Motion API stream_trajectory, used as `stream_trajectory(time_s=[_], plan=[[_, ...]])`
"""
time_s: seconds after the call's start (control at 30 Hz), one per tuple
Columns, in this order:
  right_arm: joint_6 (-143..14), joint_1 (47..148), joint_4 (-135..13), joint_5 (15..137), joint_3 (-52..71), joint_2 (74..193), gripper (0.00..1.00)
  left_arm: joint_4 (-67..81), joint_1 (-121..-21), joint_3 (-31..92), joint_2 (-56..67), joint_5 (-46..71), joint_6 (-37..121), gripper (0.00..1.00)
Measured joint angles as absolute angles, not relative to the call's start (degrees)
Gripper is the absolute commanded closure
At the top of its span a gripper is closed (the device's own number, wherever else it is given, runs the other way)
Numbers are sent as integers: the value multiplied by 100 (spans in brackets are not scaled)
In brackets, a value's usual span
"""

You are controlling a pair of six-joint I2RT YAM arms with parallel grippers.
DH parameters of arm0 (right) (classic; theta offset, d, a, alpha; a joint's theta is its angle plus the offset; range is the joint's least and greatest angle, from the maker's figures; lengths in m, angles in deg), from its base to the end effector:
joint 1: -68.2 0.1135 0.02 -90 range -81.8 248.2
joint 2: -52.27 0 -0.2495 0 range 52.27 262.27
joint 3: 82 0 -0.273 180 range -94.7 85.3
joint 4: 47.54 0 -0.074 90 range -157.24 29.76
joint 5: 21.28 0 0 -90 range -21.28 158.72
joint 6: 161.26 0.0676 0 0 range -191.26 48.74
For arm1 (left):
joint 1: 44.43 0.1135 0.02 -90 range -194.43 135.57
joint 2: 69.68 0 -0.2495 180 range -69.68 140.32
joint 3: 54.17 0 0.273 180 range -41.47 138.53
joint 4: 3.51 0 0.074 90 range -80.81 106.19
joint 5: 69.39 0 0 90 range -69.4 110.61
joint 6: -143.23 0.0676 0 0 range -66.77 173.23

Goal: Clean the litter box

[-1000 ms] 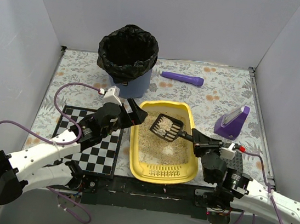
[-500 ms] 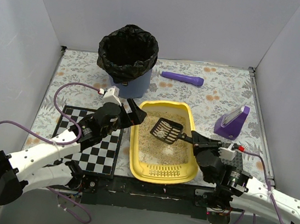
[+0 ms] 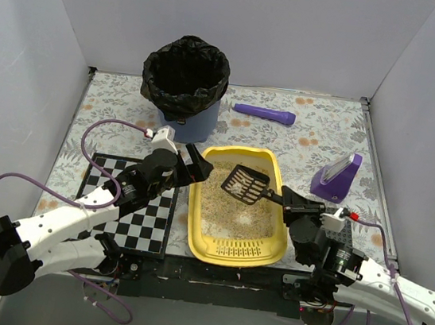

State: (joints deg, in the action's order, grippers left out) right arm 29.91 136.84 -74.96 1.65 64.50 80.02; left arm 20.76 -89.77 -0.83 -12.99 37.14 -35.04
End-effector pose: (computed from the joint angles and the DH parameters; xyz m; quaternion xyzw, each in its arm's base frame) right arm 0.1177 0.1301 0.2200 0.4910 0.5752 0.4257 0.4969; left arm 0.2094 -0.1846 0.2417 -0.3791 0.7606 -0.4226 0.3149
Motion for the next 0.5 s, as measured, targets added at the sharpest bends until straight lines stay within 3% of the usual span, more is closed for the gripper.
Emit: stream_trajectory(time_s=[0.17,0.5], plan=[[1944,13684,-6731,-8,6437,8212,99,2078,-8953,-83,-1288,3681,-3502,2],[1382,13680,-6790,-119,5867,9073,99,2098,-8953,-83,-1290,3681,-3504,2]])
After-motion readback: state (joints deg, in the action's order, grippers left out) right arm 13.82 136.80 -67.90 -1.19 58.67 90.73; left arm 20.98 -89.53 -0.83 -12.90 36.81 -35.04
